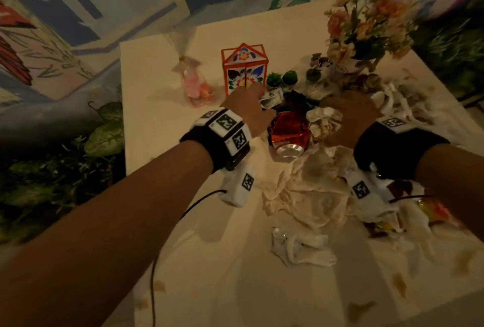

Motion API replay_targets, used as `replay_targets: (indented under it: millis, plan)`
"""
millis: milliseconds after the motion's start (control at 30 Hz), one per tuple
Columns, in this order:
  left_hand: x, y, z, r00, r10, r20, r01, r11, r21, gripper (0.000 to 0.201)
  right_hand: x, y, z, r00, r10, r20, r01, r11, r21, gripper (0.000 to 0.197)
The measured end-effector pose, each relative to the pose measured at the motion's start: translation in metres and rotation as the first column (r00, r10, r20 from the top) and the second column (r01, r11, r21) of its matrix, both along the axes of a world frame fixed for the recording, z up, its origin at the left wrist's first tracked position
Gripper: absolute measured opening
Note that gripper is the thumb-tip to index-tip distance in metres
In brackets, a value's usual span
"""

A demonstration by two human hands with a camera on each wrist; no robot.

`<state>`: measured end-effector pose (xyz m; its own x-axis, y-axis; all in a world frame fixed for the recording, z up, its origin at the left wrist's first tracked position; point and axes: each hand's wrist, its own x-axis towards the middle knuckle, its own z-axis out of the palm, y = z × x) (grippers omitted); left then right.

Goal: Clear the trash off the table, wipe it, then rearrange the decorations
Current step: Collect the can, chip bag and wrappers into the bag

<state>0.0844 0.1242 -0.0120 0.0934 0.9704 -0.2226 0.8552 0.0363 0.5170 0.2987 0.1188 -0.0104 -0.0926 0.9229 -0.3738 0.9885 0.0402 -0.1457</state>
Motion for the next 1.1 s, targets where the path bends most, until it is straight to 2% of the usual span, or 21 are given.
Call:
replay_targets:
  millis: [100,167,267,333,367,433,533,567,667,733,967,1033,1100]
  plan:
    - [0.026,0.015,-0.009,0.997,0.048,-0.065,-0.056,0.991,-0.124,0.067,0.004,0.006,-0.006,0.997,0.071,-0.043,-0.073,0.996,-0.05,0.083]
    - [0.036,0.016,-0.02,0.986,0.127,-0.104,-0.145,0.972,-0.186,0.081,0.006,0.011,-0.008,0.99,0.136,0.04,-0.134,0.989,-0.06,0.084]
    - [0.057,0.006,-0.033,0.967,0.238,-0.088,-0.253,0.935,-0.248,0.099,0.011,0.016,-0.015,0.971,0.205,0.119,-0.191,0.975,-0.117,0.103]
    - [0.069,0.0,-0.04,0.962,0.239,-0.129,-0.267,0.92,-0.285,0.106,0.016,0.024,-0.028,0.965,0.228,0.127,-0.205,0.964,-0.17,0.116]
    - [0.075,-0.001,-0.043,0.962,0.233,-0.141,-0.266,0.918,-0.295,0.107,0.016,0.026,-0.031,0.96,0.245,0.137,-0.217,0.957,-0.19,0.117]
    - [0.082,-0.001,-0.046,0.961,0.244,-0.13,-0.272,0.918,-0.288,0.104,0.016,0.025,-0.035,0.957,0.245,0.154,-0.216,0.959,-0.185,0.104]
    - [0.087,-0.004,-0.052,0.954,0.273,-0.127,-0.297,0.921,-0.252,0.093,0.012,0.024,-0.038,0.955,0.258,0.145,-0.245,0.964,-0.099,0.069]
    - [0.087,-0.005,-0.054,0.952,0.28,-0.125,-0.303,0.921,-0.246,0.092,0.011,0.024,-0.037,0.957,0.255,0.14,-0.244,0.965,-0.093,0.064]
    - [0.079,-0.009,-0.059,0.953,0.29,-0.089,-0.303,0.918,-0.257,0.093,0.011,0.027,-0.034,0.969,0.243,0.054,-0.237,0.967,-0.095,0.057]
    - [0.072,-0.011,-0.06,0.952,0.29,-0.101,-0.306,0.917,-0.254,0.093,0.012,0.028,-0.031,0.967,0.253,-0.021,-0.254,0.962,-0.104,0.042]
    - [0.057,-0.016,-0.058,0.962,0.234,-0.14,-0.265,0.926,-0.269,0.074,0.012,0.036,-0.007,0.96,0.278,-0.021,-0.279,0.952,-0.126,0.025]
    - [0.056,-0.017,-0.056,0.962,0.242,-0.128,-0.269,0.921,-0.28,0.07,0.014,0.037,0.001,0.961,0.27,-0.062,-0.274,0.959,-0.076,0.013]
    - [0.054,-0.017,-0.053,0.962,0.245,-0.116,-0.269,0.916,-0.296,0.061,0.017,0.038,0.01,0.964,0.239,-0.12,-0.246,0.968,-0.054,0.01]
